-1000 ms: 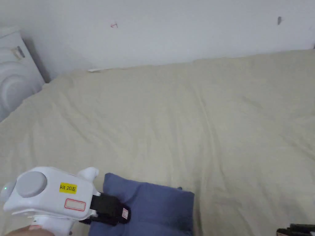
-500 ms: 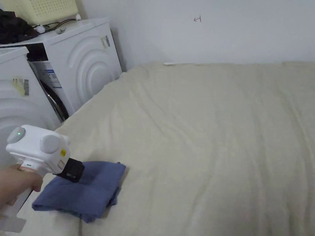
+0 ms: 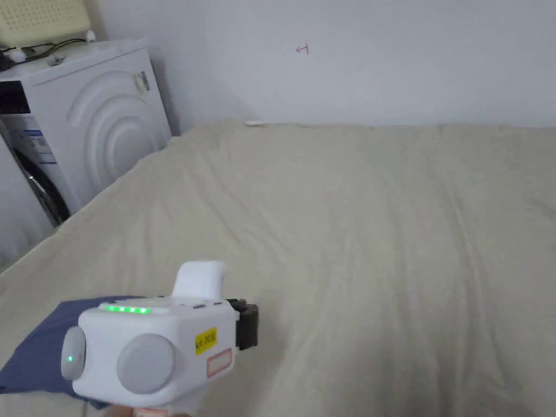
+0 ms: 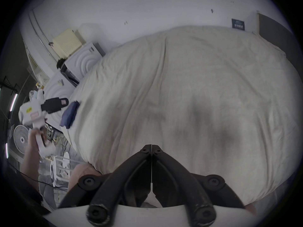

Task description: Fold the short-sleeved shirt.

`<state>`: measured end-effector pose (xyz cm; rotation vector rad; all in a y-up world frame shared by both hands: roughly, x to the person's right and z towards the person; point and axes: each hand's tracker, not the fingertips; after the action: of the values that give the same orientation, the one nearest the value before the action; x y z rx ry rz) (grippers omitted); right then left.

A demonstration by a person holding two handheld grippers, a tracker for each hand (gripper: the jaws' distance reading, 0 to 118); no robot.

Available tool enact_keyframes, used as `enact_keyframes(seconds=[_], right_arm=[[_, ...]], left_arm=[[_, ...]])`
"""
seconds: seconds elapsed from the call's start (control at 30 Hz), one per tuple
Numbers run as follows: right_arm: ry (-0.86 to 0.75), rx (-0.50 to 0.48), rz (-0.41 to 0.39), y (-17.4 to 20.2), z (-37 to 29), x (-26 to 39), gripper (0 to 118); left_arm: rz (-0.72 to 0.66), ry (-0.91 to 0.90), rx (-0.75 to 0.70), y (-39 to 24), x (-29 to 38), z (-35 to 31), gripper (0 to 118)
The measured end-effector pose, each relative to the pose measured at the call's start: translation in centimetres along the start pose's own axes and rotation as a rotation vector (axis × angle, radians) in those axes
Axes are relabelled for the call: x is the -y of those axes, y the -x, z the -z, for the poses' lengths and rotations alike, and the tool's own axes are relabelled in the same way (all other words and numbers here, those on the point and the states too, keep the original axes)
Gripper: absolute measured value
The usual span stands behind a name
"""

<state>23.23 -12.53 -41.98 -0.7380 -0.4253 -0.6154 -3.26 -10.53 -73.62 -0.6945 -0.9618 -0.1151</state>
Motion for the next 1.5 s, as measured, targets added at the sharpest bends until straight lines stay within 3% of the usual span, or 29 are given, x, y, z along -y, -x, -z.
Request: enact_keyframes(seconds=[0.13,0.2,0.3,0.47,0.67,0.93,1.0,1.03,1.07,1.1,1.17,1.23,1.4,1.5], right_arm=[[-0.239,0.057,-0.027,0.1,-4.2,0.5,0],[-0.401,0.080,-0.050,0.2,-6.8,1.1,0],[-0.624,0.118,-0.082,0.9,-10.3,2.5,0],[-0.958,0.323,-0.241,2.6,-14.0,5.7,0],[-1.083,0.428,-0.223,1.9,-15.3,8.6,0],[-0.985,0.447,-0.178,0.7,-15.5,10.2,0],[-0.982,0.432,-0.183,0.8,-15.8,10.4,8],[-0.982,0.432,-0.183,0.8,-15.8,10.4,27],[-0.975,0.441,-0.187,1.0,-15.8,10.3,64],[-0.956,0.460,-0.187,1.3,-15.8,10.2,88],[-0.956,0.480,-0.185,1.4,-15.8,10.4,94],[-0.978,0.476,-0.190,1.7,-16.1,10.8,94],[-0.981,0.475,-0.215,2.3,-16.6,11.1,94],[-0.970,0.468,-0.212,2.4,-16.6,11.4,94]], left_arm=[[0.190,-0.271,-0.124,-9.7,2.0,-1.9,0],[0.132,-0.424,-0.064,-12.8,2.3,-3.7,0],[0.145,-0.593,-0.128,-16.3,2.9,-5.6,0],[0.178,-0.678,-0.147,-19.2,3.6,-8.4,0],[0.193,-0.713,-0.255,-20.0,6.1,-10.0,0],[0.179,-0.716,-0.253,-19.5,8.6,-11.7,2],[0.196,-0.724,-0.225,-19.3,9.1,-12.4,20],[0.195,-0.736,-0.223,-19.3,9.2,-12.7,33],[0.189,-0.756,-0.214,-19.2,9.3,-13.1,56],[0.176,-0.774,-0.217,-19.3,9.3,-13.5,77],[0.168,-0.790,-0.237,-19.2,9.1,-14.3,118],[0.152,-0.860,-0.211,-19.0,9.3,-15.1,118],[0.231,-0.793,-0.154,-18.9,9.2,-16.3,118],[0.152,-0.788,-0.093,-18.7,9.4,-16.9,118]])
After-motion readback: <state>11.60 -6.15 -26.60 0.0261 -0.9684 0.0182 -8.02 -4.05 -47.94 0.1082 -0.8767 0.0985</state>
